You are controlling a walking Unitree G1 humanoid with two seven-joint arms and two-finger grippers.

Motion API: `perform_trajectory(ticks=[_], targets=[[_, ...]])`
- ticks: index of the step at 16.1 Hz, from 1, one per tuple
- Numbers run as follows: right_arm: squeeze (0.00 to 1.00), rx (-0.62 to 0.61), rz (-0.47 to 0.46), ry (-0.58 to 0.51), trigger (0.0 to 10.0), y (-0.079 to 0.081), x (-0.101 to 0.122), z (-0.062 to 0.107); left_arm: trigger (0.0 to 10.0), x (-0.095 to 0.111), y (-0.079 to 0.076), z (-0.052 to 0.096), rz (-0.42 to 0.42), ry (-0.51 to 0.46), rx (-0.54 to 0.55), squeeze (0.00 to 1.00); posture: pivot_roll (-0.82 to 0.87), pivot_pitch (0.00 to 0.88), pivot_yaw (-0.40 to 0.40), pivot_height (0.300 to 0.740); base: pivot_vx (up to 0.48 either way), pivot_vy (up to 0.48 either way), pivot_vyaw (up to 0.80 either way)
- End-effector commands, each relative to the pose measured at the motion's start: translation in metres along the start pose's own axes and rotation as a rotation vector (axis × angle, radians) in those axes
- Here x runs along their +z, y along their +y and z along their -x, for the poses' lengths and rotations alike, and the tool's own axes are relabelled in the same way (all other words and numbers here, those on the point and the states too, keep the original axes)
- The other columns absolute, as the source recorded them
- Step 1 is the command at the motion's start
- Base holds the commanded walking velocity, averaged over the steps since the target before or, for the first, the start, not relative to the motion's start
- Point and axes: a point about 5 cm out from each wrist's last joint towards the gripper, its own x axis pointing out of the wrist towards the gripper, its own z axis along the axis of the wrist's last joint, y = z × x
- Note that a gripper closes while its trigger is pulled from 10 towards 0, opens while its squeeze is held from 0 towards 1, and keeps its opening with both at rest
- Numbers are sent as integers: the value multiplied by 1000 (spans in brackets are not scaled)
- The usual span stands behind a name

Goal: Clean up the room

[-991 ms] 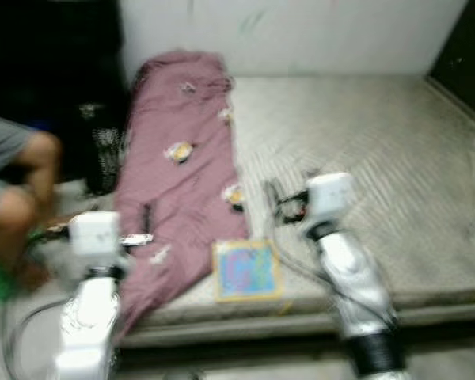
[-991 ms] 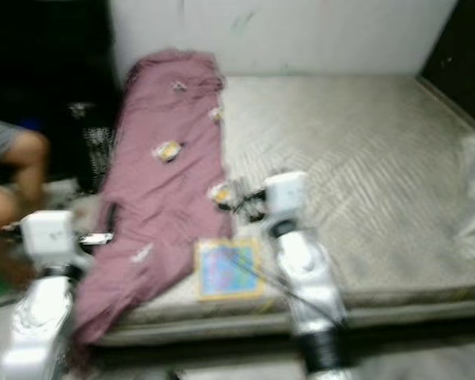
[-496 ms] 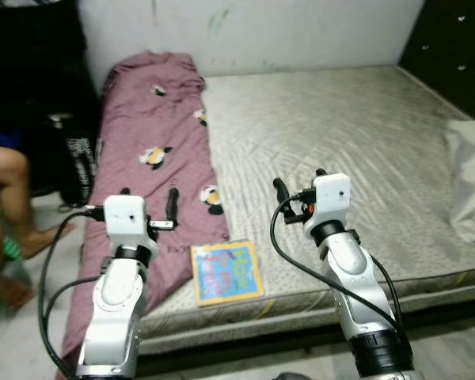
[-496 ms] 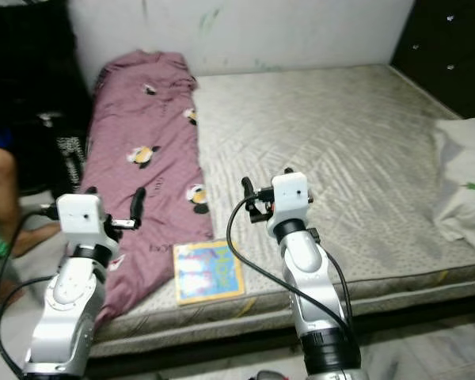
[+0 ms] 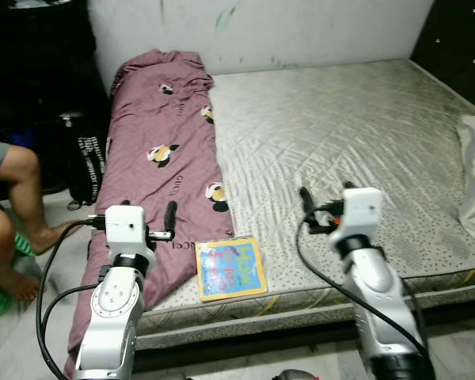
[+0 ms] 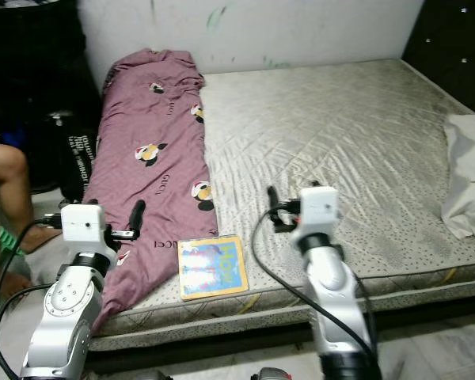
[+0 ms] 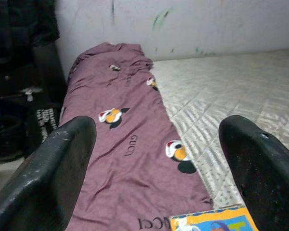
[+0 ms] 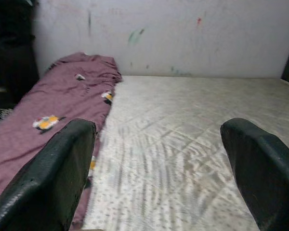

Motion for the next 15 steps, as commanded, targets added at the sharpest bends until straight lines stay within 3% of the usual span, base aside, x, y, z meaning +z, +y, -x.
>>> perform_trajectory(ticks=[1, 5, 9, 15], targets=[[0, 6, -14, -28, 10000, 2, 9, -3, 10000, 2, 2, -2, -10, -13, -17, 0, -74, 0, 24, 740, 0, 0, 563], [0, 12, -25, -41, 10000, 7, 12, -6, 10000, 5, -2, -3, -17, -22, -34, 0, -71, 0, 35, 740, 0, 0, 708], [0, 14, -27, -39, 10000, 8, 12, -7, 10000, 7, 0, -2, -24, -30, -39, 0, -66, 0, 39, 740, 0, 0, 0], [0, 18, -17, -34, 10000, 8, 11, -7, 10000, 7, -1, -1, -16, -34, -49, 0, -63, 0, 35, 740, 0, -407, 0]])
